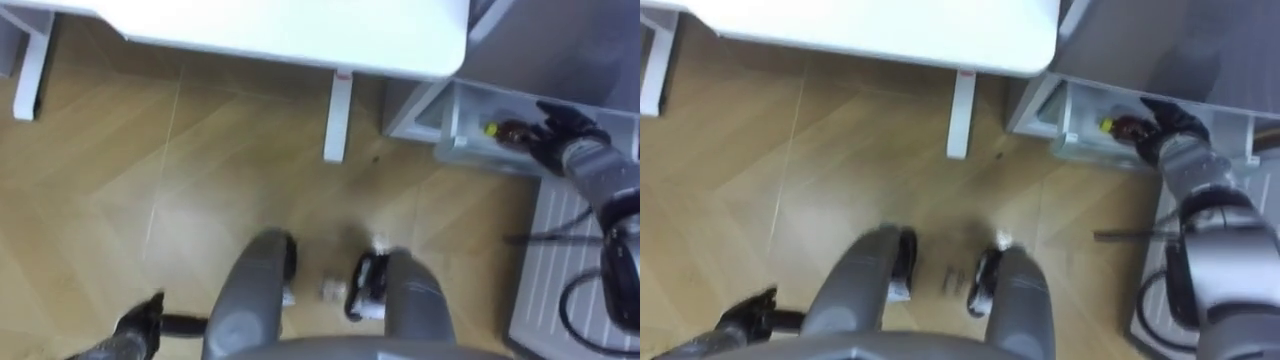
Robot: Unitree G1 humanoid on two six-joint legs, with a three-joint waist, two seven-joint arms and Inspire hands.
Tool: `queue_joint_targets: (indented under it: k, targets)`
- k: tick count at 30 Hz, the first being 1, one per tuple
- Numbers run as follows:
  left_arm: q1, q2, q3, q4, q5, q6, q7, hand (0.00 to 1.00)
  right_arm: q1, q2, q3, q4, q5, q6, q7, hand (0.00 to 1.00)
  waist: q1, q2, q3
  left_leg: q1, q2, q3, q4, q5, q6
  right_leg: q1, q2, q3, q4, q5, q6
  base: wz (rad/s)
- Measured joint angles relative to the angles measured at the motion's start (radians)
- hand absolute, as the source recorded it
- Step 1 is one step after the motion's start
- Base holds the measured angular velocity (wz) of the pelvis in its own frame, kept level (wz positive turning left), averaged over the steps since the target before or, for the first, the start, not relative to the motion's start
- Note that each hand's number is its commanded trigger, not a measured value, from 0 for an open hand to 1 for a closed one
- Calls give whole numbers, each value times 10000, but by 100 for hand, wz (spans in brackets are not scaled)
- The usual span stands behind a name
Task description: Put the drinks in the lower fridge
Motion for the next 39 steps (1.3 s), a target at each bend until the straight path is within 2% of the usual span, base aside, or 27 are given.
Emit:
queue_joint_targets:
  k: [2, 4, 5, 7, 8, 9, 10, 11, 13, 15, 17, 18, 21, 22, 27, 31, 36, 39]
  targets:
    - [16, -4, 14, 32, -7, 21, -94, 0, 271, 1, -12, 1, 114, 3, 220, 0, -115, 140, -4, 373, -14, -68, -257, 26, 46, 485, 21, -125, -365, 46, 81, 12]
    - [100, -5, 50, 26, -9, 20, -174, 0, 732, 2, -67, -8, 171, -3, 566, 0, -135, 353, -110, 1007, -19, -105, -715, 49, 85, 1179, 134, -136, -972, 177, 194, 2]
    - [137, -5, 80, 25, -9, 20, -176, 0, 845, 3, -60, -10, 167, 0, 633, 0, -132, 390, -129, 1231, -28, -78, -909, 69, 106, 1382, 140, -135, -1127, 216, 219, -5]
    - [368, -21, 416, -28, -10, 7, -279, 0, 1665, 41, -65, -458, 174, -6, 840, 0, -125, 553, -242, 2174, -28, 33, -1627, 162, 132, 2302, 227, -107, -1877, 370, 317, -7]
    - [479, -28, 510, -48, -9, -28, -318, 0, 1956, 74, -84, -736, 177, -15, 917, 0, -144, 571, -265, 2419, -35, 49, -1835, 190, 126, 2534, 240, -106, -2070, 405, 332, -6]
    - [699, -70, 764, -55, -4, -96, -321, 0, 2644, 146, -178, -1306, 224, -51, 1197, 0, -236, 599, -306, 2920, -70, 51, -2220, 253, 121, 3007, 254, -143, -2428, 469, 362, 0]
    - [928, -100, 1021, -128, 0, -91, -318, 0, 3223, 229, -239, -1705, 241, -101, 1482, 0, -393, 611, -394, 3311, -86, 24, -2473, 294, 113, 3441, 277, -215, -2773, 509, 393, 6]
    - [1046, -121, 1120, -153, 0, -92, -312, 0, 3419, 309, -330, -1757, 255, -128, 1608, 0, -442, 607, -435, 3498, -93, 11, -2610, 322, 104, 3637, 288, -259, -2900, 535, 400, 6]
    - [1478, -219, 1354, -352, 13, -126, -189, 0, 4483, 769, -780, -1918, 653, -492, 2018, 0, -725, 560, -499, 4347, -98, -112, -3134, 370, 63, 4595, 397, -412, -3555, 650, 445, 11]
    - [1888, -330, 1577, -557, 116, -278, -168, 0, 5216, 1176, -948, -2147, 665, -610, 2136, 0, -709, 487, -547, 4920, -49, -89, -3424, 372, 57, 5207, 505, -429, -4046, 739, 451, -4]
    - [2029, -492, 1666, -546, 298, -328, -154, 0, 5842, 1436, -937, -2162, 632, -705, 2421, 0, -773, 569, -518, 5381, 22, -69, -3626, 376, 48, 5805, 642, -474, -4625, 943, 452, -6]
    - [2076, -539, 1669, -575, 359, -353, -165, 0, 6209, 1563, -934, -2112, 398, -739, 2632, 0, -789, 555, -569, 5549, 27, -81, -3731, 377, 47, 6086, 682, -555, -4929, 1020, 470, 7]
    - [2206, -864, 1897, -676, 673, -448, 12, 0, 6789, 1901, -928, -1954, -581, -879, 2922, 0, -906, 545, -541, 5823, 15, -88, -3995, 379, 44, 6376, 699, -641, -5174, 1096, 495, 5]
    - [2214, -964, 1953, -678, 794, -460, 88, 0, 6867, 2039, -930, -1789, -1033, -888, 2994, 0, -932, 571, -510, 5868, 11, -75, -4027, 380, 41, 6405, 698, -637, -5224, 1135, 506, 0]
    - [2196, -1068, 1960, -699, 896, -528, 329, 0, 6903, 2118, -407, -854, -3846, -907, 3345, 0, -942, 664, -487, 5881, 16, -15, -4015, 399, 69, 6419, 695, -621, -5239, 1278, 539, -5]
    - [2155, -1163, 1972, -630, 1001, -489, 376, 0, 7054, 2137, -179, -689, -6151, -902, 3305, 0, -968, 626, -469, 5885, 13, -17, -4133, 473, 94, 6509, 696, -624, -5243, 1398, 540, -2]
    - [2057, -1193, 2002, -687, 967, -488, 567, 0, 6919, 2317, -155, -184, -6465, -943, 3066, 0, -984, 460, -452, 6054, -29, -107, -4328, 673, 84, 6705, 711, -660, -5420, 1535, 515, 6]
    - [1983, -1281, 2244, -852, 1108, -488, 755, 0, 6800, 2361, -157, 8, -6536, -898, 2977, 0, -969, 405, -448, 6005, -36, -202, -4265, 676, 80, 6763, 768, -625, -5727, 1573, 504, 10]
